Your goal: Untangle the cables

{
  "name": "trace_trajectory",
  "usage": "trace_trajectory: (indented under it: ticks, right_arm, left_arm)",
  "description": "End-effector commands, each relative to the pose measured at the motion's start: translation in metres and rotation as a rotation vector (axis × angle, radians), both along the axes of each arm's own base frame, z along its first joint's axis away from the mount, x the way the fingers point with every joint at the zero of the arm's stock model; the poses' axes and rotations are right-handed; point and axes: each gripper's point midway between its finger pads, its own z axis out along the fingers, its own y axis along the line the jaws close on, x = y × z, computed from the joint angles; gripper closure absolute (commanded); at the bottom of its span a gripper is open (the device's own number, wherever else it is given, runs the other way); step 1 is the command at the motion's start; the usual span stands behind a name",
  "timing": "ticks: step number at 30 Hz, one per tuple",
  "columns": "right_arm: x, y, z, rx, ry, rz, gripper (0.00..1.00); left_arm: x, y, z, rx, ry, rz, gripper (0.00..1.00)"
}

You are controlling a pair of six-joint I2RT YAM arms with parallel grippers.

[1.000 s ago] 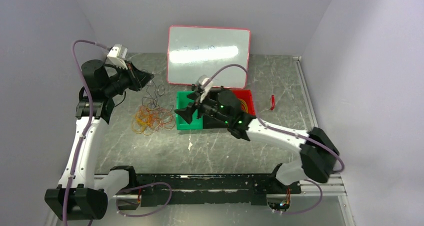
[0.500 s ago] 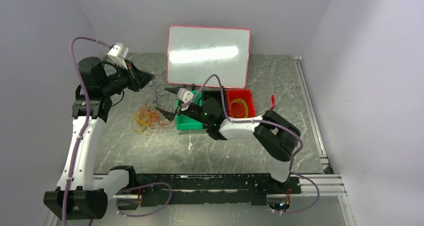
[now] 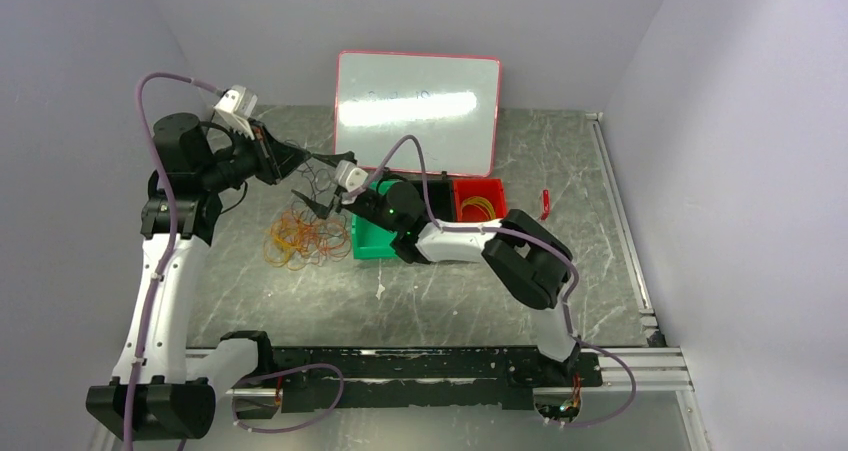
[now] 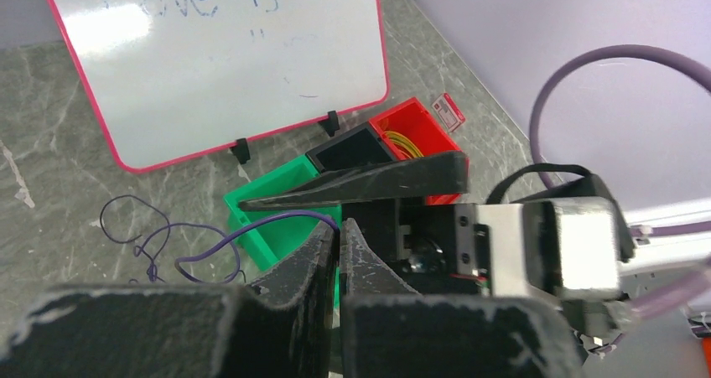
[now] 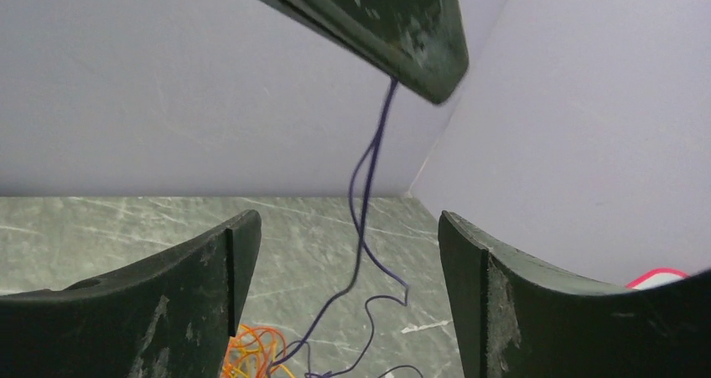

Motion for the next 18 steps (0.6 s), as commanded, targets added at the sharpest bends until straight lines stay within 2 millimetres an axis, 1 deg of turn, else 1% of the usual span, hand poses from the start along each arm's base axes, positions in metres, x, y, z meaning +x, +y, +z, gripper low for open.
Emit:
trace_trajectory:
  ticks: [1,3,6,11,15,18]
  right_arm:
    - [0.016,0.009,-0.002,0.002,0.0,-0.004,0.22]
    - [0.02,0.015,-0.008,-0.006,0.004,-0.002,0.25]
    - [0.028,0.02,-0.007,0.007,0.006,-0.01,0.31]
    - [0.036,0.023,-0.01,0.027,0.026,-0.025,0.47]
    - [0.038,0.025,-0.014,0.032,0.058,-0.019,0.55]
    - [0.039,0.026,-0.018,0.04,0.092,-0.018,0.58]
  left_arm:
    - [-0.015,-0.005,0.031,-0.018,-0.066,-0.034,0.93]
    - [-0.018,-0.008,0.035,-0.031,-0.066,-0.047,0.93]
    - [-0.023,-0.01,0.04,-0.047,-0.067,-0.058,0.93]
    - [-0.028,-0.009,0.054,-0.054,-0.084,-0.047,0.93]
    - [-0.031,-0.009,0.07,-0.064,-0.108,-0.042,0.93]
    - [-0.033,-0.009,0.088,-0.08,-0.139,-0.034,0.93]
